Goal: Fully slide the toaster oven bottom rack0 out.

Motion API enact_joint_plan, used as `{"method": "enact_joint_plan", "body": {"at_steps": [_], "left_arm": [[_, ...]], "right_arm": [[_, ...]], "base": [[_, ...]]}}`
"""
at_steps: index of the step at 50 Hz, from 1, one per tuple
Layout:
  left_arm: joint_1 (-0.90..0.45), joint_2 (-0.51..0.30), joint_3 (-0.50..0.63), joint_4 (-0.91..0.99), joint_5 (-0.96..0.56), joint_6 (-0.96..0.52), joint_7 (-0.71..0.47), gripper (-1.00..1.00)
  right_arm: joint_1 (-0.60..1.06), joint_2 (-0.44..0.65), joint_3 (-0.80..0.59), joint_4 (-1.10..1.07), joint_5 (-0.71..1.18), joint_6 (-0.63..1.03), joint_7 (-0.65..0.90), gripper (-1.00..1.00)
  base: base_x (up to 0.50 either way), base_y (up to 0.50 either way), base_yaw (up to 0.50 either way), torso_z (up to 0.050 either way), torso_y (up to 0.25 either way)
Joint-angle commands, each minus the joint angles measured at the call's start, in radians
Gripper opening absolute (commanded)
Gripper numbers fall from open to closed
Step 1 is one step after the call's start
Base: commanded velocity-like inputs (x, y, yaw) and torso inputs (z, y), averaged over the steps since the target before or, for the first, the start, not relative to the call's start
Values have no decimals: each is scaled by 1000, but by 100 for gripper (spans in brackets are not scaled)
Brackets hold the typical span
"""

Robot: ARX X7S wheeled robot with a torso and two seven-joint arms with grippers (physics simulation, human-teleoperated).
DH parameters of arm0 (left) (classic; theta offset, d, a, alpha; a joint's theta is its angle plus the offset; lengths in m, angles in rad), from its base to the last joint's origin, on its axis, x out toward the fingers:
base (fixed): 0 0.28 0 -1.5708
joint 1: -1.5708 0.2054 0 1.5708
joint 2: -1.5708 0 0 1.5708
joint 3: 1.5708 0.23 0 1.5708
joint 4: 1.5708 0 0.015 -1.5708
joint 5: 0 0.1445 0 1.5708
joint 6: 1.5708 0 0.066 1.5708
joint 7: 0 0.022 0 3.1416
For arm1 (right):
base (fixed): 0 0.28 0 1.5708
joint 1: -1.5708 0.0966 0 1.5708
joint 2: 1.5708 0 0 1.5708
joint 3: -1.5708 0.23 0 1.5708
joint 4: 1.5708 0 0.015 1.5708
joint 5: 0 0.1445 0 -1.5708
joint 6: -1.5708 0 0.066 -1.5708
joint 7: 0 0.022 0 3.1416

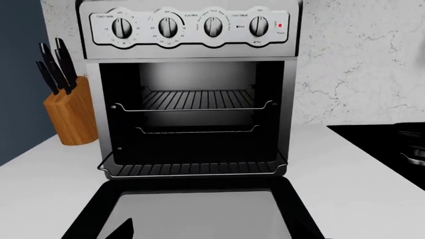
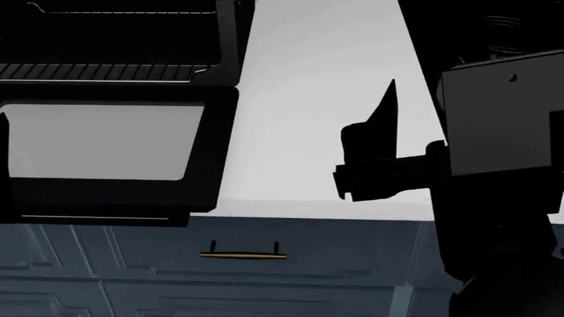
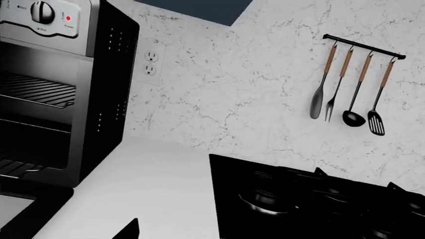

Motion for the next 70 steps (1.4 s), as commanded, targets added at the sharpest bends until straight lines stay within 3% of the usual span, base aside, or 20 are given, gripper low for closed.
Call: {"method": "enact_joint_plan", "body": {"at_steps": [1, 8, 18, 35, 47, 55, 59, 65, 70], "left_arm": [[-107, -3, 57, -70, -28, -22, -2, 100], [-91, -2, 50, -65, -9, -8, 15, 100], [-79, -19, 34, -62, -1, 5, 35, 100], [-86, -18, 53, -65, 16, 10, 48, 100], [-60, -19, 55, -45, -9, 20, 74, 100], [-108, -69, 138, -17, -15, -72, 208, 100], [-158, -78, 216, 26, 69, -143, 303, 100], [-229, -98, 272, 64, 82, -201, 361, 100], [-266, -128, 346, 111, 228, -230, 504, 100]], "right_arm": [[79, 29, -44, 65, 32, -22, 11, 100], [63, 39, -68, 63, 27, -39, 6, 100], [98, 25, -54, 48, 126, 48, 95, 100], [50, 65, -102, 60, 82, -42, 66, 100], [19, 82, -103, 39, 79, -84, 63, 100], [-7, 87, -120, 40, 52, -120, 48, 100], [-18, 80, -123, 44, 49, -136, 45, 100], [-8, 75, -118, 39, 71, -128, 61, 100], [-19, 81, -117, 36, 74, -133, 62, 100]], "base": [[-90, -500, 0, 0, 0], [-89, -485, 0, 0, 0], [500, 0, 0, 0, 0], [500, 179, 0, 0, 0], [0, 0, 0, 0, 1], [0, 0, 0, 0, 0], [0, 0, 0, 0, 0], [0, 0, 0, 0, 0], [0, 0, 0, 0, 0]]}}
